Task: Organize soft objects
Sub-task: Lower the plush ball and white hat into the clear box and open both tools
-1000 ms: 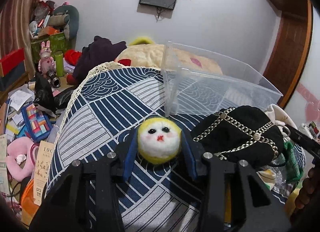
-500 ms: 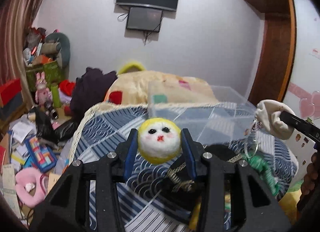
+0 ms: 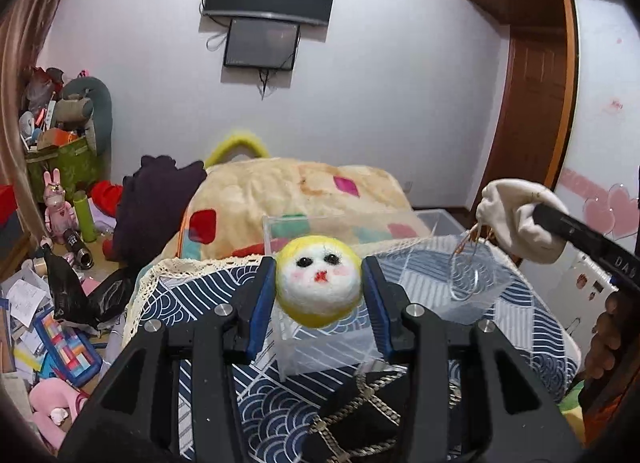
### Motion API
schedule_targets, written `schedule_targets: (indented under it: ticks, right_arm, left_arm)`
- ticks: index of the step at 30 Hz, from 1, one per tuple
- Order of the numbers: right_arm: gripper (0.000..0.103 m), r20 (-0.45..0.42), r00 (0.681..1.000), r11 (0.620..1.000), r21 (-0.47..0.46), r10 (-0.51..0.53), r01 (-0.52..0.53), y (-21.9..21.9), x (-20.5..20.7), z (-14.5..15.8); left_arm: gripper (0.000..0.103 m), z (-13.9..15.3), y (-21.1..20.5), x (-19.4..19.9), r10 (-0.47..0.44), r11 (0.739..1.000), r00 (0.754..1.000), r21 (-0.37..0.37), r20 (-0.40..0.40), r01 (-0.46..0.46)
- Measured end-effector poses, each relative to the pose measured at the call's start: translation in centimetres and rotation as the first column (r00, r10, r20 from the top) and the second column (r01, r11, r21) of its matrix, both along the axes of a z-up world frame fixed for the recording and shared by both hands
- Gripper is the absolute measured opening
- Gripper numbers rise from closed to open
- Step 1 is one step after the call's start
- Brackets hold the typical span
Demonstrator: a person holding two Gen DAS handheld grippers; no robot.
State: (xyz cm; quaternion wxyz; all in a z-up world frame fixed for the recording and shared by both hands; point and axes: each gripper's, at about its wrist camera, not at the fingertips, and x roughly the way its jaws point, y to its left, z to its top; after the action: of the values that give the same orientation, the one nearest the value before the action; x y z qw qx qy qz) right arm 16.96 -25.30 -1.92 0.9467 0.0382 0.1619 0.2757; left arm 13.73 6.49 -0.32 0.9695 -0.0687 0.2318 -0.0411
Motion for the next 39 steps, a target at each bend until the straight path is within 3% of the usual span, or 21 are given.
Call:
schedule_targets:
  ticks: [7,15,20,25,30,33,37,39]
  right_arm:
    - [0.011,-0.089,0.996,0.999,-0.053,0.003,-0.008,1.4,3.1,-2.1]
    - [0.011,-0.222,0.975,0.991,-0.119,0.032,-0.060,2.7,5.6,-5.0]
    - [0.011,-0.259,0.965,0.978,-0.187,0.039,-0.090,3.8,6.3,-6.3]
    - [0.012,-0.237,0.971,0.969,-0.229,0.035,-0.091,4.1,5.9,-6.0]
    - [0.017,-0.212,0.977,0.964,-0.253,0.032,-0.086,4.0,5.0,-5.4]
    - [0.026,-0.177,0.983,0.966,-0.248,0.037,-0.081,3.8,4.0,-4.7]
    - [0.048,-0.104,0.994,0.971,-0.234,0.026,-0.050,3.1,2.5,-3.1]
    - [0.052,-0.061,0.998,0.975,-0.219,0.025,-0.037,2.6,1.4,-2.2]
  left_arm:
    - [0.043,-2.1,0.4,3.6,-0.012,1.000,0.995,-0.009,-0.103,0.011]
    - [0.043,-3.5,-1.4,4.9,-0.034,0.995,0.991,0.089,-0.130,0.046]
    - [0.043,-4.3,-2.2,5.6,-0.048,0.991,0.986,0.113,-0.162,0.067]
    - [0.050,-4.2,-3.5,5.2,-0.069,0.982,0.984,0.160,-0.167,0.096]
    - [0.060,-3.6,-3.6,4.4,-0.077,0.985,0.985,0.140,-0.156,0.099]
    - [0.064,-2.9,-3.4,3.8,-0.073,0.987,0.987,0.129,-0.141,0.091]
    - [0.076,-1.6,-3.0,2.2,-0.067,0.992,0.992,0.104,-0.106,0.078]
    - [0.081,-1.0,-3.1,0.8,-0.064,0.991,0.995,0.109,-0.073,0.072]
